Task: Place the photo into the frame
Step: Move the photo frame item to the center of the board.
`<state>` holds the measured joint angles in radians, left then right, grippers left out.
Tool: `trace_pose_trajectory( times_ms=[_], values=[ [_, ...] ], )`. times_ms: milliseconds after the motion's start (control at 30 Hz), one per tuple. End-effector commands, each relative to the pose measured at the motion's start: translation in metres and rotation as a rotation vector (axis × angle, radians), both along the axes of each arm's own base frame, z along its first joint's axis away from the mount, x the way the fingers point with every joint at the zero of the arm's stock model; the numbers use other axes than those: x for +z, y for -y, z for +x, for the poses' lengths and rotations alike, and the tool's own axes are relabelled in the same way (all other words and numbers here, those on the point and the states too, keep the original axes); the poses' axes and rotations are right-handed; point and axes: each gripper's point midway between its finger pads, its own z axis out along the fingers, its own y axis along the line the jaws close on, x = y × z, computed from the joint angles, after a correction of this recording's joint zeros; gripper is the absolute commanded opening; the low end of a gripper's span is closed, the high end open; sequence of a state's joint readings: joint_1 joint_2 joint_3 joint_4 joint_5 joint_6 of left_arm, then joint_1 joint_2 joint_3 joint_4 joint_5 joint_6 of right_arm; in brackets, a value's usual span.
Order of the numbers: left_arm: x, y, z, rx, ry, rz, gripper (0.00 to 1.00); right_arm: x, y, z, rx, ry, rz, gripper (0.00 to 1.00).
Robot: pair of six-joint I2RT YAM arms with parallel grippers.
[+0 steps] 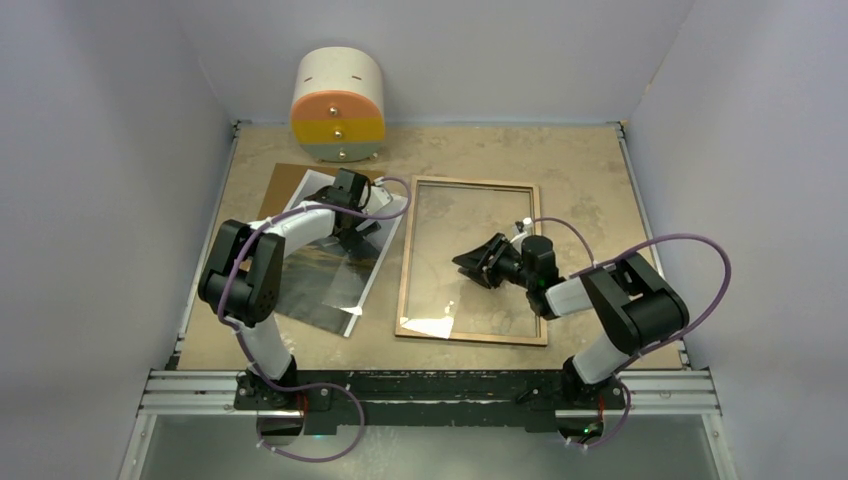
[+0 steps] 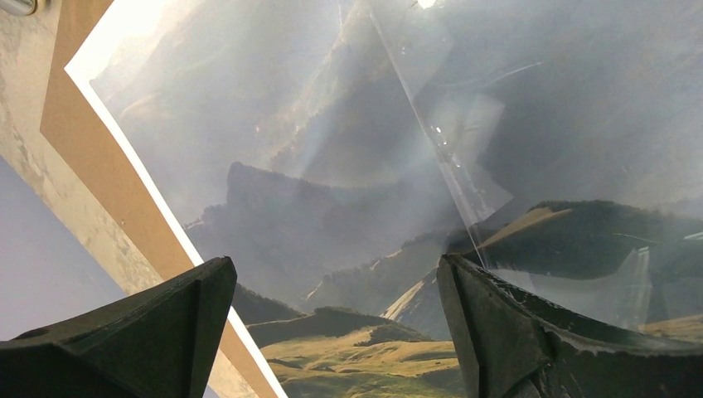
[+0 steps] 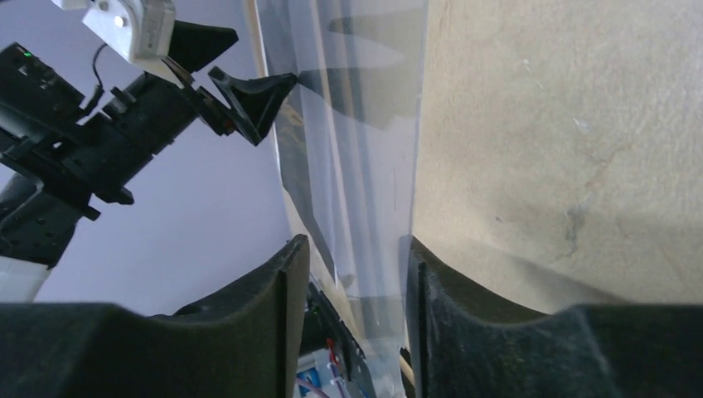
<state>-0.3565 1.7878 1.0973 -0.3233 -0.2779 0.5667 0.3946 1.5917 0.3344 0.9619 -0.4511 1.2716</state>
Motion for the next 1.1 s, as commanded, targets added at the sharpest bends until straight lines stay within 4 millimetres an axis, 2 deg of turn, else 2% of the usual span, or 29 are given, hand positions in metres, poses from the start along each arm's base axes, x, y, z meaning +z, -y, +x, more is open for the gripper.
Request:
trace_pose_trajectory(
  times_ms=[0,67,133,233,267,333,433,500,533,700,900,1067],
  values=[
    [-0.026,0.005,-0.022,-0.032,-0.104,-0.007,1.00,0.032,-0.010,0.022,-0.008,0.140,0.058,0.44],
    [-0.024,0.006,-0.022,-0.035,-0.102,-0.008,1.00,0.034,-0.012,0.024,-0.002,0.150,0.063,0.43],
    [-0.023,0.007,-0.023,-0.040,-0.102,-0.009,1.00,0.033,-0.014,0.022,0.013,0.132,0.071,0.38],
    [-0.019,0.009,-0.023,-0.045,-0.098,-0.013,1.00,0.035,-0.015,0.026,0.048,0.114,0.086,0.18],
    [-0.018,0.009,-0.023,-0.046,-0.097,-0.014,1.00,0.035,-0.015,0.027,0.072,0.098,0.091,0.15],
    [-0.014,0.011,-0.022,-0.051,-0.094,-0.020,1.00,0.036,-0.012,0.030,0.107,0.071,0.087,0.15],
    [-0.010,0.013,-0.022,-0.057,-0.091,-0.030,1.00,0.045,-0.007,0.034,0.153,0.126,0.023,0.14],
    [-0.009,0.013,-0.022,-0.059,-0.093,-0.030,1.00,0.052,-0.002,0.041,0.176,0.170,-0.086,0.06],
    [-0.009,0.012,-0.022,-0.057,-0.093,-0.028,1.00,0.046,0.004,0.043,0.179,0.152,-0.167,0.00],
    [0.002,0.013,-0.015,-0.051,-0.066,-0.026,1.00,0.032,0.037,0.042,0.202,0.069,-0.418,0.00],
    [0.020,0.019,-0.002,-0.047,-0.037,-0.047,1.00,0.018,0.079,0.019,0.171,-0.041,-0.549,0.00],
    [0.027,0.023,0.003,-0.046,-0.026,-0.058,1.00,0.010,0.111,0.006,0.124,-0.091,-0.615,0.00]
  ],
)
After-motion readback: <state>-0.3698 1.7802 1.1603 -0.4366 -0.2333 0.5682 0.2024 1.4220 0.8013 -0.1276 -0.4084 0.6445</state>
